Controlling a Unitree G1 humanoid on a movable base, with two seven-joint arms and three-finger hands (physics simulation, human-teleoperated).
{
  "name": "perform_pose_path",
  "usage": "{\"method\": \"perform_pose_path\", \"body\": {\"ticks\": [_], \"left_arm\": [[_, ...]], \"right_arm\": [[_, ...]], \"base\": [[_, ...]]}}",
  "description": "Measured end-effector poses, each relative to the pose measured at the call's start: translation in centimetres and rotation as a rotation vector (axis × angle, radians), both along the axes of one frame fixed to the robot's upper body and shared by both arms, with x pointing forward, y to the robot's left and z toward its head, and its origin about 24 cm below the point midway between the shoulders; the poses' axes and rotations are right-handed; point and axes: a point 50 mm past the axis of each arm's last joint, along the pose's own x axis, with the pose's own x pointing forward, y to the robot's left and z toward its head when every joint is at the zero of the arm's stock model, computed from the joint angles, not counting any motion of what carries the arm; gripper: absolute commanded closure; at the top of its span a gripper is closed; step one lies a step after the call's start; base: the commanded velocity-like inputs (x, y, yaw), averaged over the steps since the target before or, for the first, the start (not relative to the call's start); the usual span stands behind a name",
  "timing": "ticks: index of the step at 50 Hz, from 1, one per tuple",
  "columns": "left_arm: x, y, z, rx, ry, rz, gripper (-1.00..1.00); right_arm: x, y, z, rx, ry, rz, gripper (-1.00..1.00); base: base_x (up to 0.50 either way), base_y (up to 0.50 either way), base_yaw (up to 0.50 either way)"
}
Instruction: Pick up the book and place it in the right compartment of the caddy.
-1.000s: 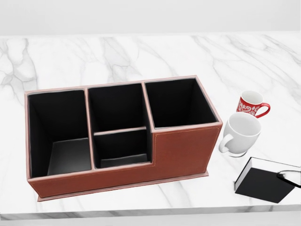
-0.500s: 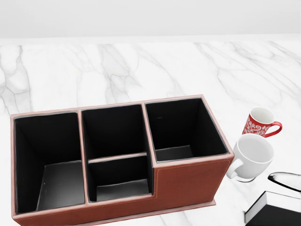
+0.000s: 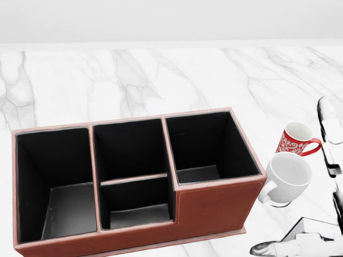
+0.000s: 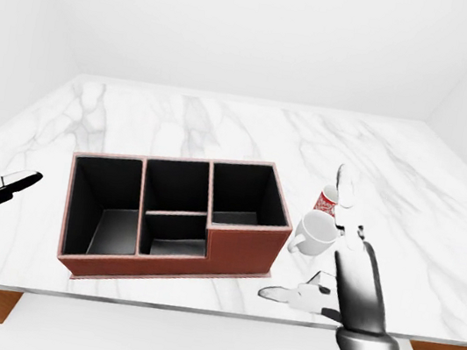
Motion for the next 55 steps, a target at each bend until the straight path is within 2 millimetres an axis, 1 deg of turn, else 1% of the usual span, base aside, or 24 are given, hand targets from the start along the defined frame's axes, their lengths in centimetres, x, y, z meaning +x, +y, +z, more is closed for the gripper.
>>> {"method": "perform_pose_path", "body": {"ticks": [5, 8, 13, 17, 22, 28, 41, 55], "left_arm": [[0.0, 0.0, -0.1, 0.001, 0.007, 0.000, -1.00], [0.1, -0.1, -0.3, 0.001, 0.013, -0.002, -1.00], [0.2, -0.1, -0.5, -0.001, 0.024, -0.004, -1.00], [0.2, -0.2, -0.5, 0.000, 0.026, -0.004, -1.00], [0.2, -0.3, -0.6, 0.001, 0.028, -0.006, -1.00], [0.2, -0.2, -0.6, 0.000, 0.029, -0.005, -1.00], [0.2, -0.2, -0.6, 0.001, 0.031, -0.006, -1.00], [0.3, -0.3, -0.7, 0.000, 0.036, -0.008, -1.00]], "right_arm": [[0.3, 0.7, -0.6, -0.271, 0.153, -0.004, -1.00], [0.7, 0.9, -0.7, -0.402, 0.224, -0.008, -1.00], [1.6, 0.8, -1.2, -0.553, 0.333, -0.033, -1.00], [2.0, 0.4, -1.7, -0.621, 0.393, -0.075, -1.00], [2.4, 0.0, -2.8, -0.664, 0.469, -0.111, -1.00], [2.5, -0.6, -3.6, -0.691, 0.527, -0.147, -1.00], [2.1, -2.5, -4.2, -0.687, 0.589, -0.217, -1.00], [1.9, -4.2, -5.0, -0.662, 0.644, -0.254, -1.00]], "base": [[0.00, 0.00, 0.00], [0.00, 0.00, 0.00], [0.00, 0.00, 0.00], [0.00, 0.00, 0.00], [0.00, 0.00, 0.00], [0.00, 0.00, 0.00], [0.00, 0.00, 0.00], [0.00, 0.00, 0.00]]}}
